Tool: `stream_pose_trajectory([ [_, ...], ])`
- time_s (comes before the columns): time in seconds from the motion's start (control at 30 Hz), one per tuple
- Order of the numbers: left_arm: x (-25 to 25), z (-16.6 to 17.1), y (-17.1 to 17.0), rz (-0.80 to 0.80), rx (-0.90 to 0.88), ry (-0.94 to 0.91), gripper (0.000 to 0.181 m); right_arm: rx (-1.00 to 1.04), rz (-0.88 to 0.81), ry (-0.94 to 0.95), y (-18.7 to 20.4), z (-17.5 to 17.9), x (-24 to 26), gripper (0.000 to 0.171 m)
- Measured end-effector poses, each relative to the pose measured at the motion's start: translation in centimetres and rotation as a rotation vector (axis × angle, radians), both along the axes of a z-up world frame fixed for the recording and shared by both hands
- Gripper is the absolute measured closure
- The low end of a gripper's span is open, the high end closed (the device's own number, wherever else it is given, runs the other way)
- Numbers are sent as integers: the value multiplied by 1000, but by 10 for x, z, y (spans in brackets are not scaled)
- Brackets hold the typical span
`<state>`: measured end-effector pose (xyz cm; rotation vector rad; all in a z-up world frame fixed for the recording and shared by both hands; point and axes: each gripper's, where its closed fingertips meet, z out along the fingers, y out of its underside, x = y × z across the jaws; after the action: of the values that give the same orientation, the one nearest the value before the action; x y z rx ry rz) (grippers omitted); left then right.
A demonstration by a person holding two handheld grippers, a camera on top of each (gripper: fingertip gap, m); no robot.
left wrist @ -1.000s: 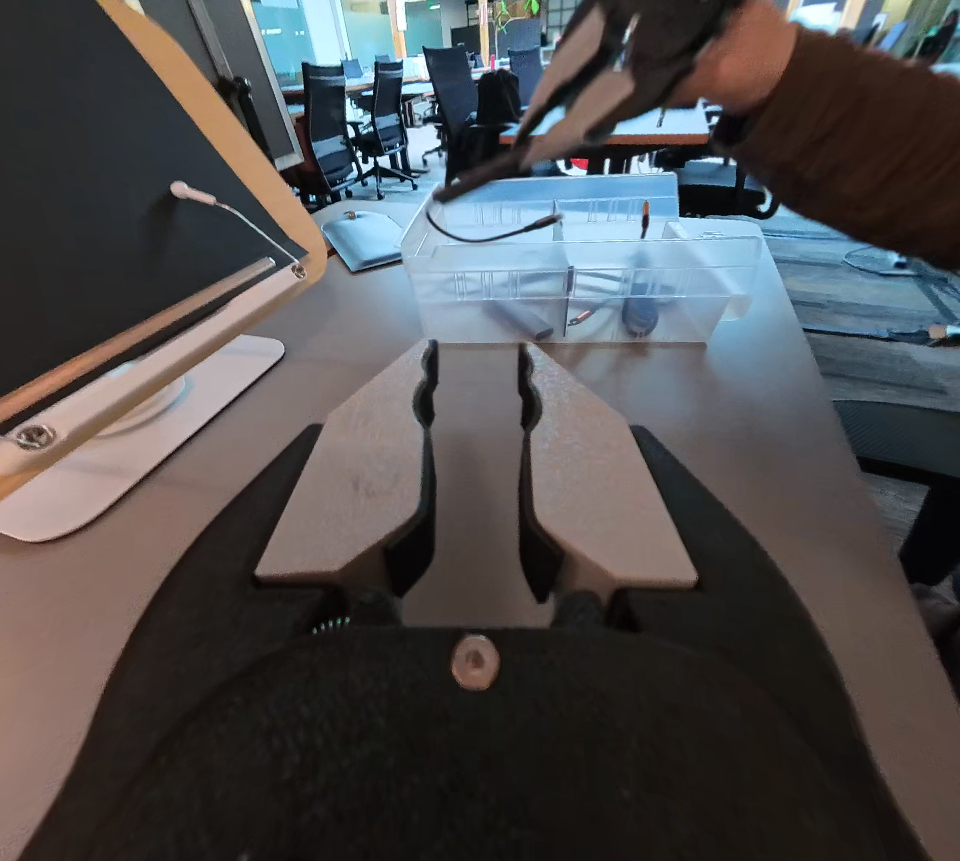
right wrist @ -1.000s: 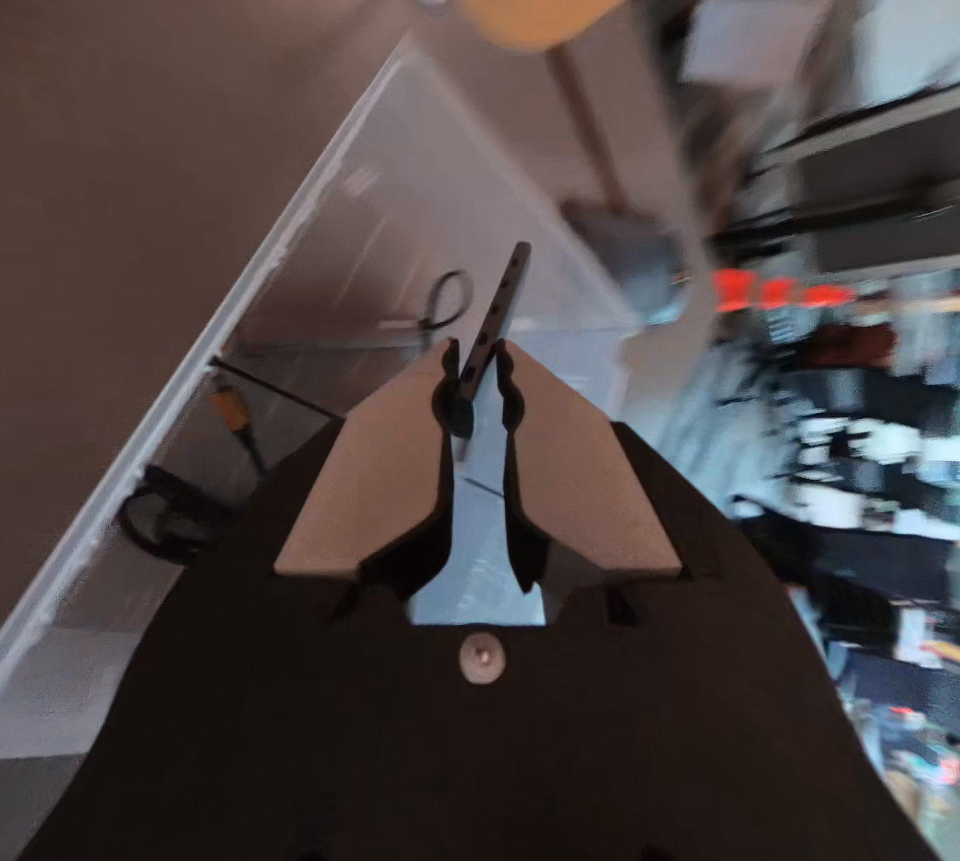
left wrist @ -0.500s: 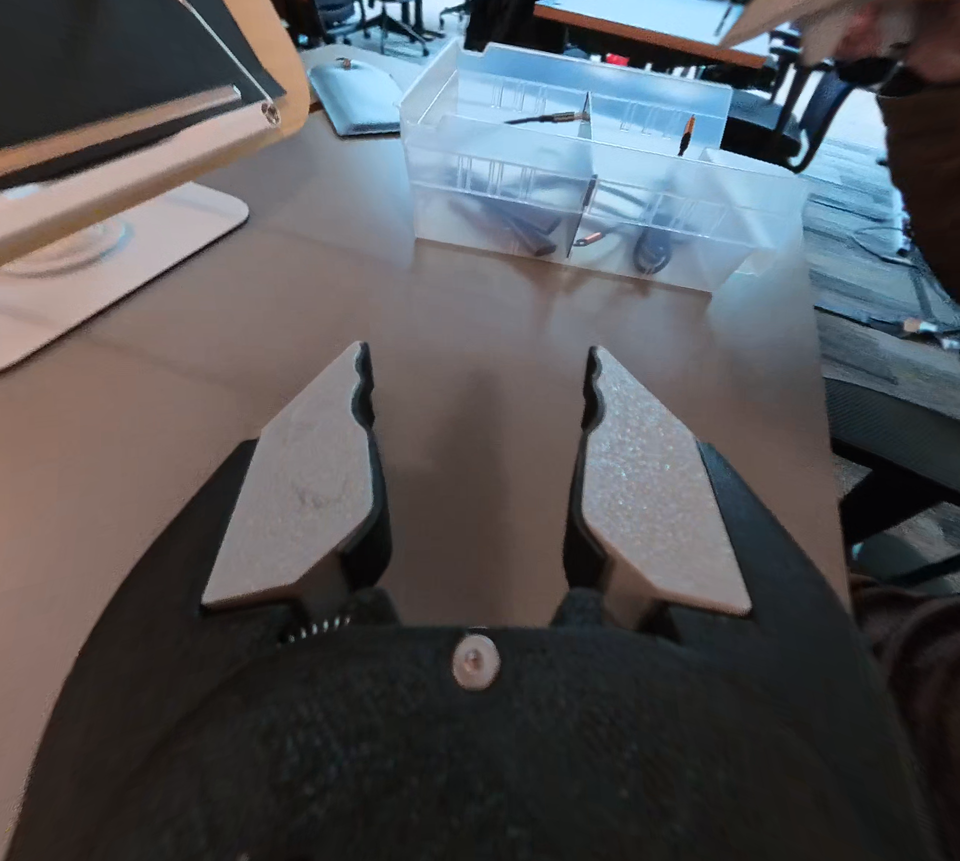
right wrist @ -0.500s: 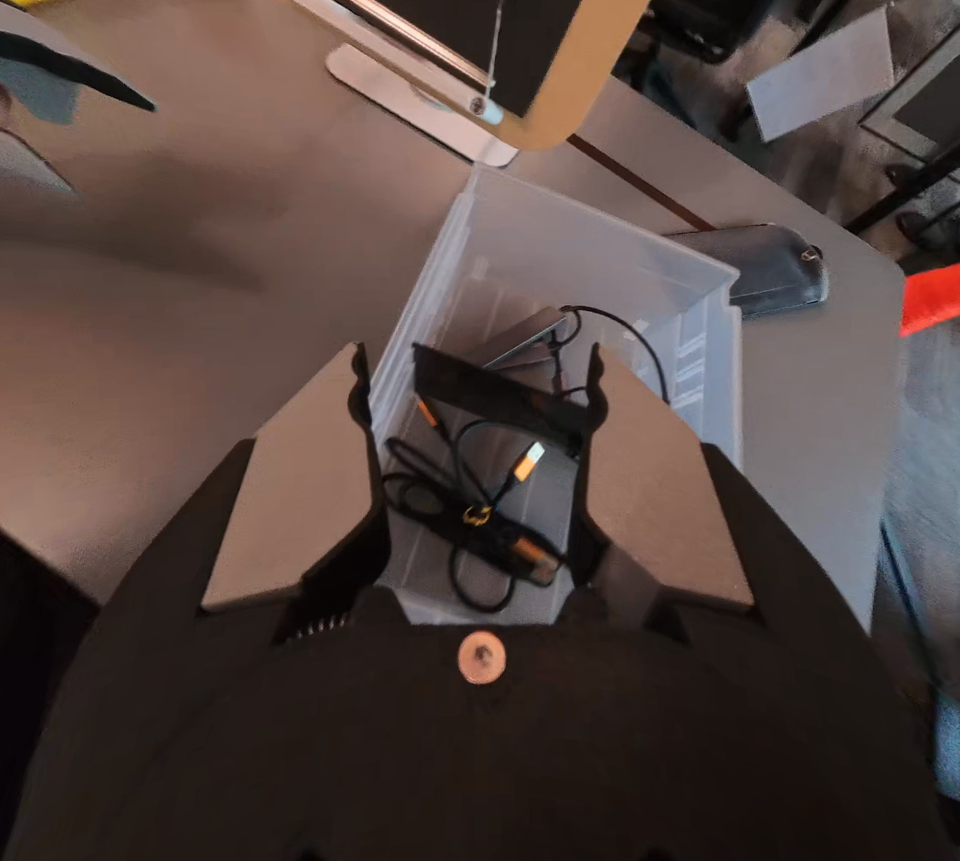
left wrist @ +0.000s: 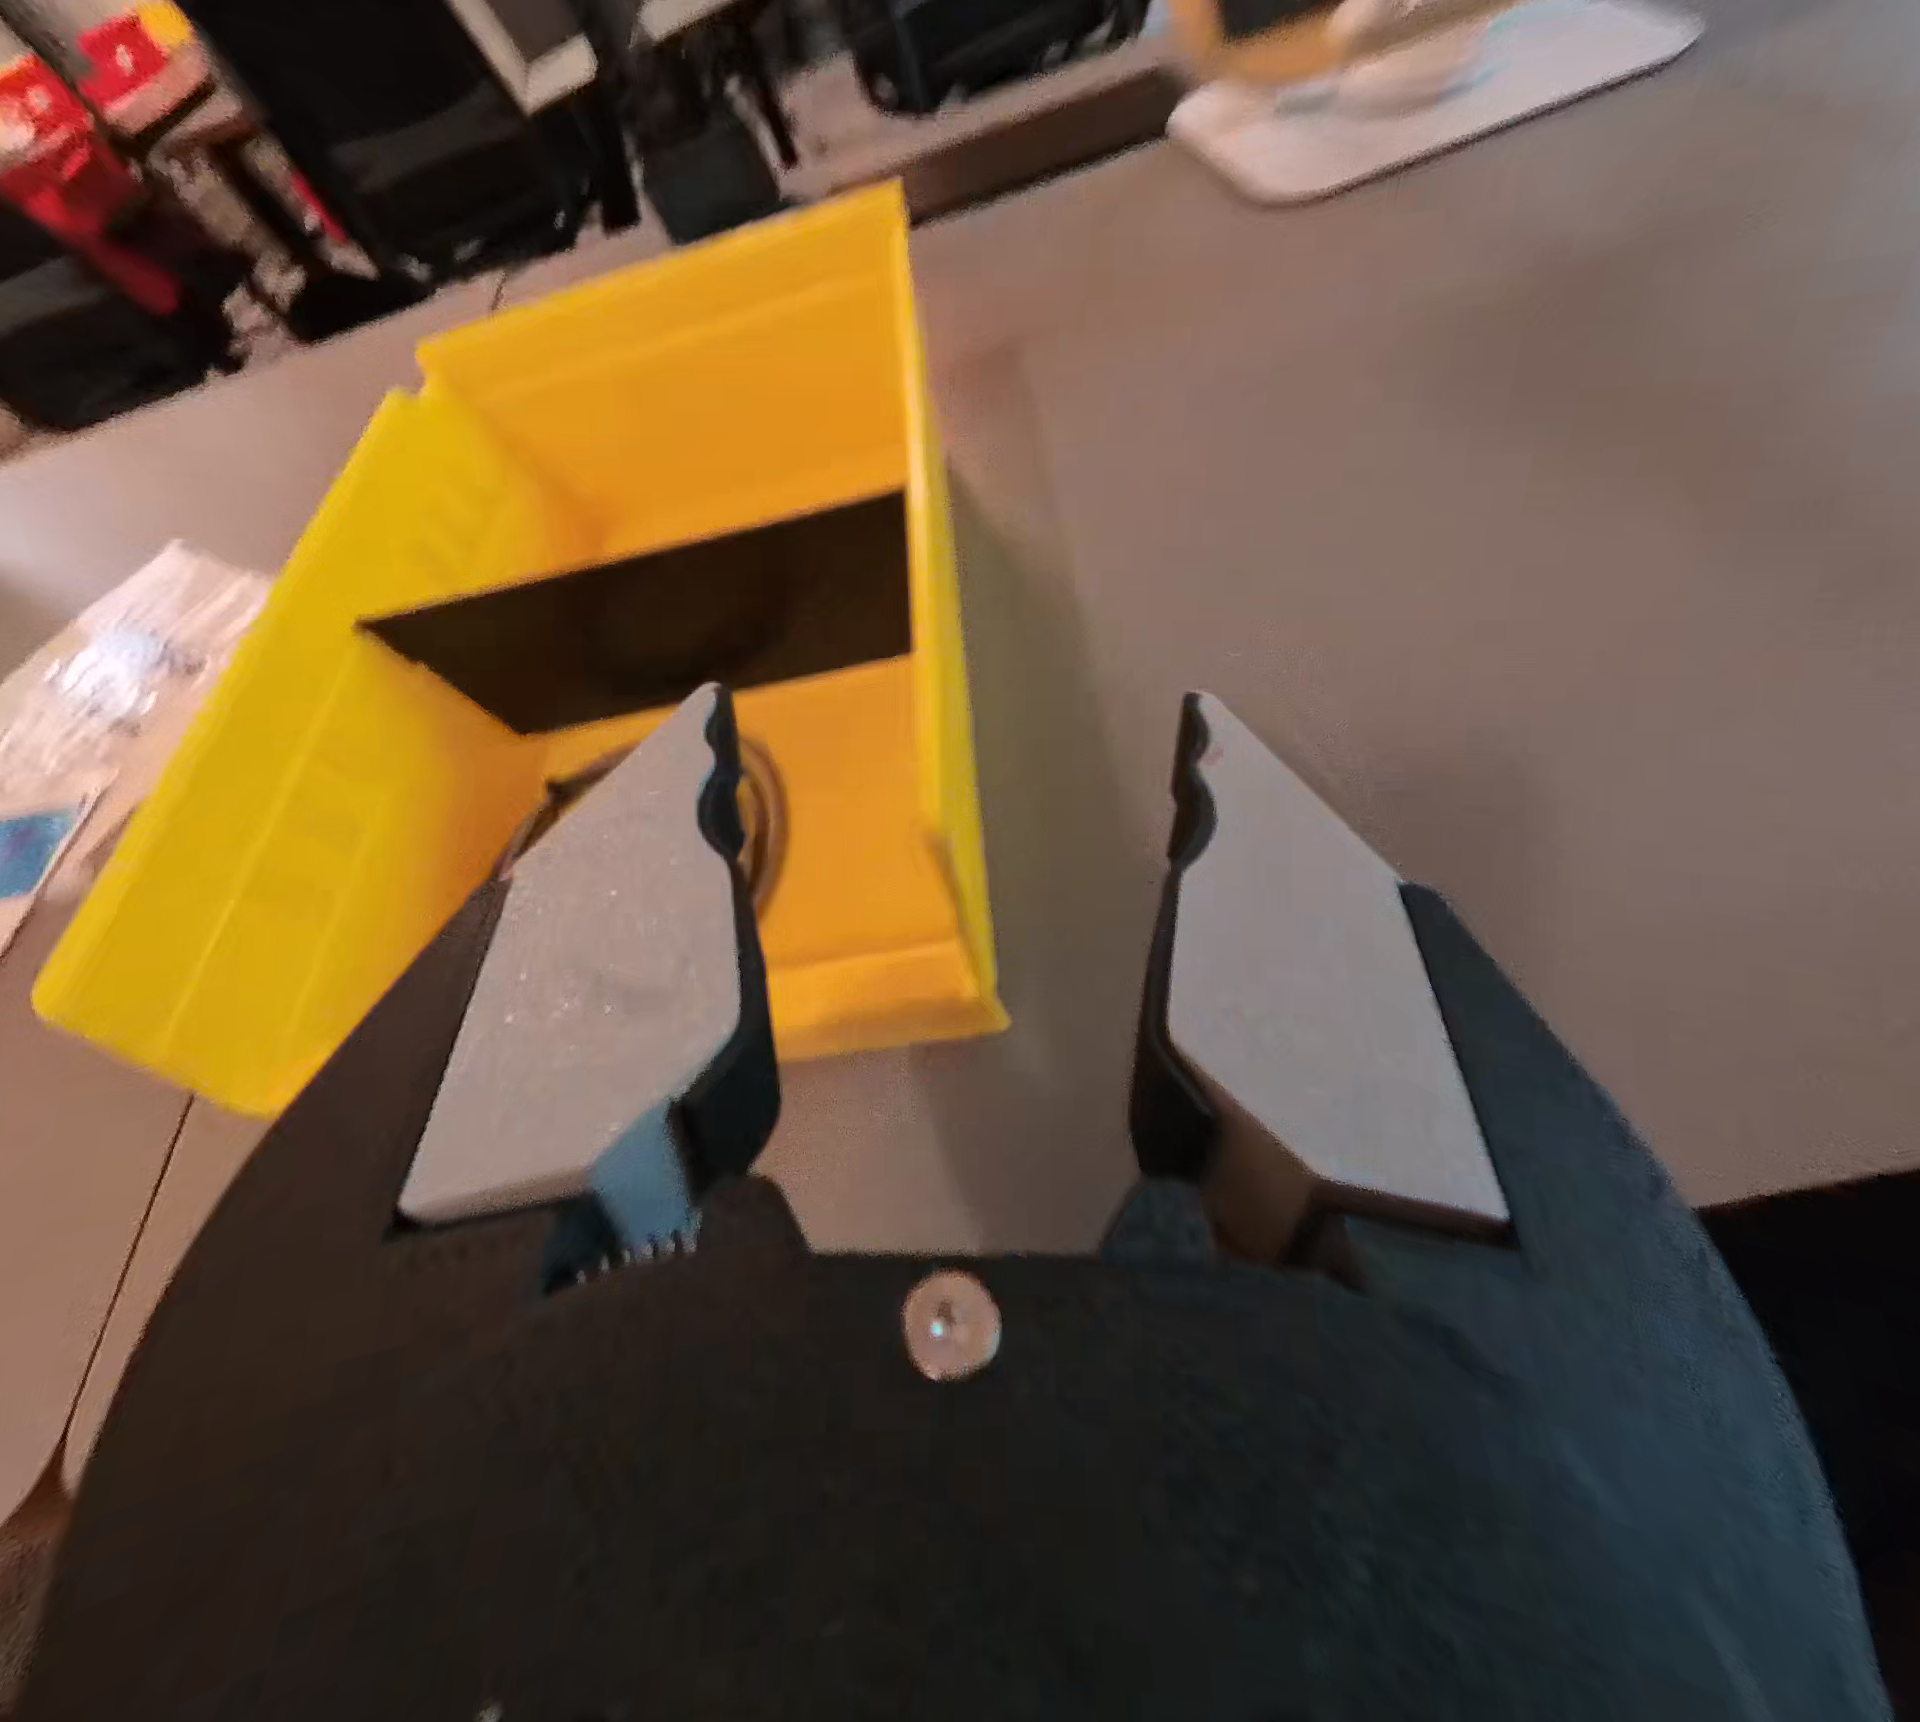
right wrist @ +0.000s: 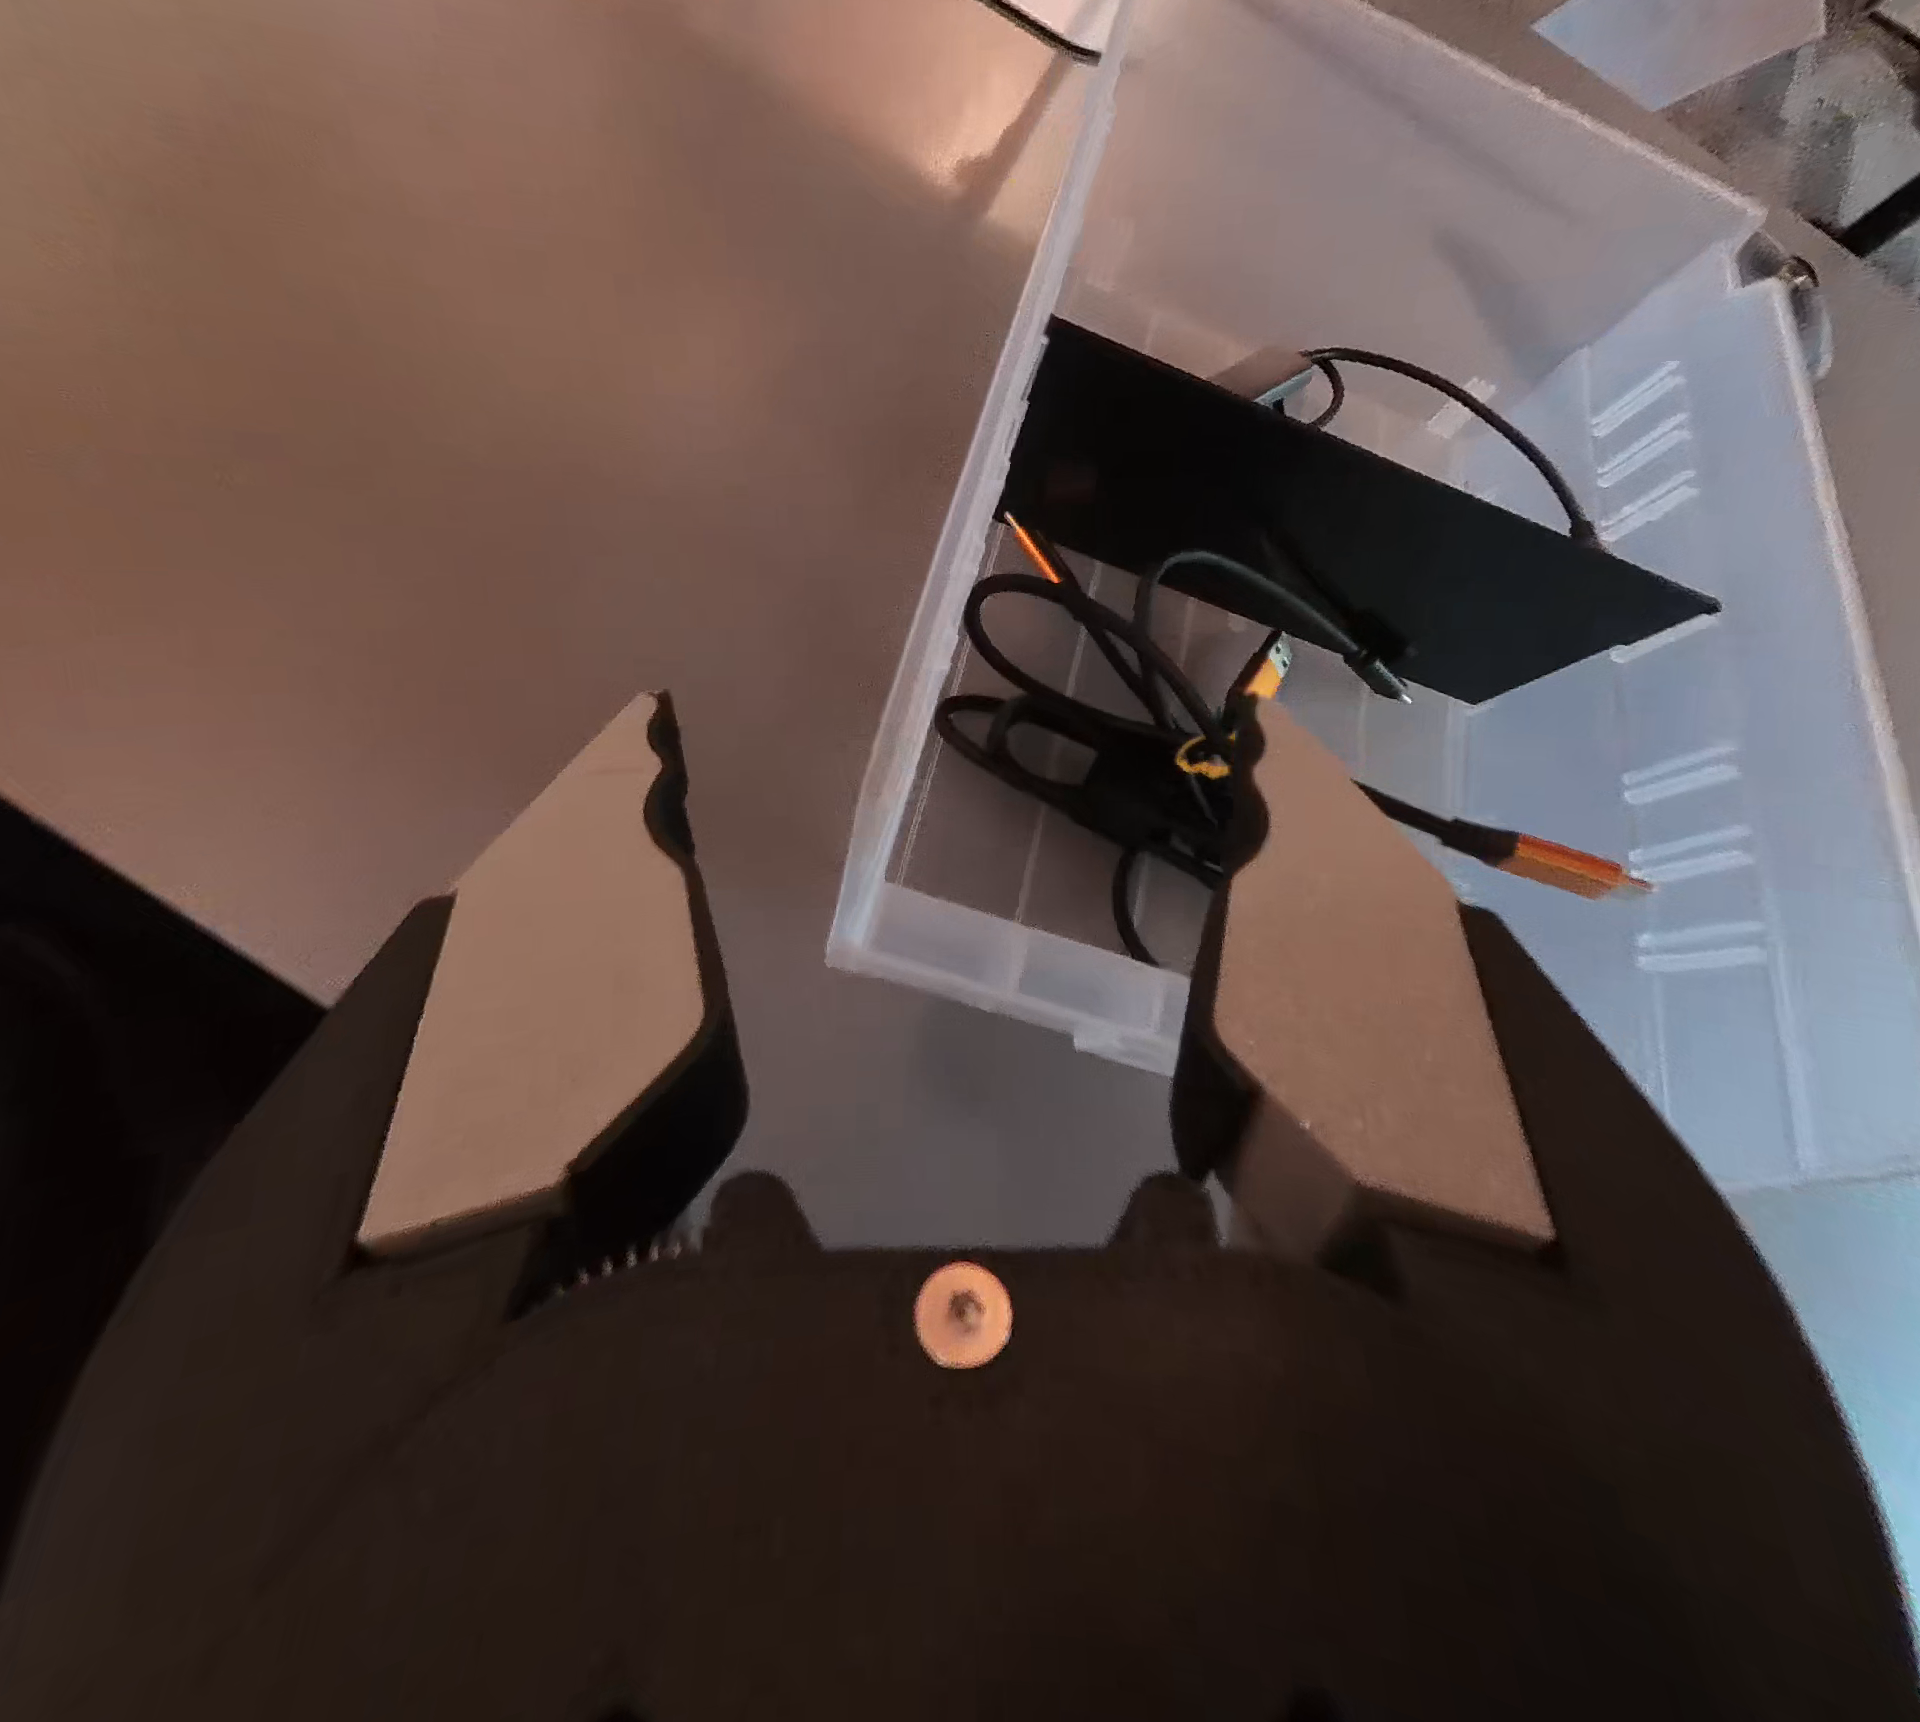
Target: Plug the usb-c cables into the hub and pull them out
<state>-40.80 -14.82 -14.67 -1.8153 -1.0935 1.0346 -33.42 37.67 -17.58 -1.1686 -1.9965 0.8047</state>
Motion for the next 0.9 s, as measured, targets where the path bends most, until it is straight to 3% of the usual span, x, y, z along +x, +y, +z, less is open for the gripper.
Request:
stream_pose_trajectory([
  [0.03, -4, -13, -9, 23, -7, -28, 99, 7, -11, -3, -1, -4, -4, 71],
  [0.13, -23, -47, -28, 97, -53, -87, 102, 47, -38, -72, -2, -25, -11, 81],
  [0.17, -28, -52, -31, 103, -79, -84, 111, 46, -43, -94, -3, -31, -14, 89],
  [0.23, -35, -50, -25, 57, -83, -44, 142, 40, -45, -119, -5, -37, -21, 140],
  [0.27, -35, -44, -21, 25, -83, -28, 176, 46, -39, -124, -8, -37, -23, 157],
  [0.4, -37, -6, -31, 31, -5, 41, 177, 49, -75, -188, -27, -38, -24, 156],
  [0.53, -36, 48, -46, 51, 23, 157, 178, 48, -92, -201, -78, -38, -30, 150],
  [0.73, -34, 95, -32, 39, 59, 308, 178, -6, -1, -166, -199, -36, -52, 143],
  [0.9, -39, 117, -17, -13, 140, 405, 177, -230, 135, -57, -334, -20, -78, 127],
])
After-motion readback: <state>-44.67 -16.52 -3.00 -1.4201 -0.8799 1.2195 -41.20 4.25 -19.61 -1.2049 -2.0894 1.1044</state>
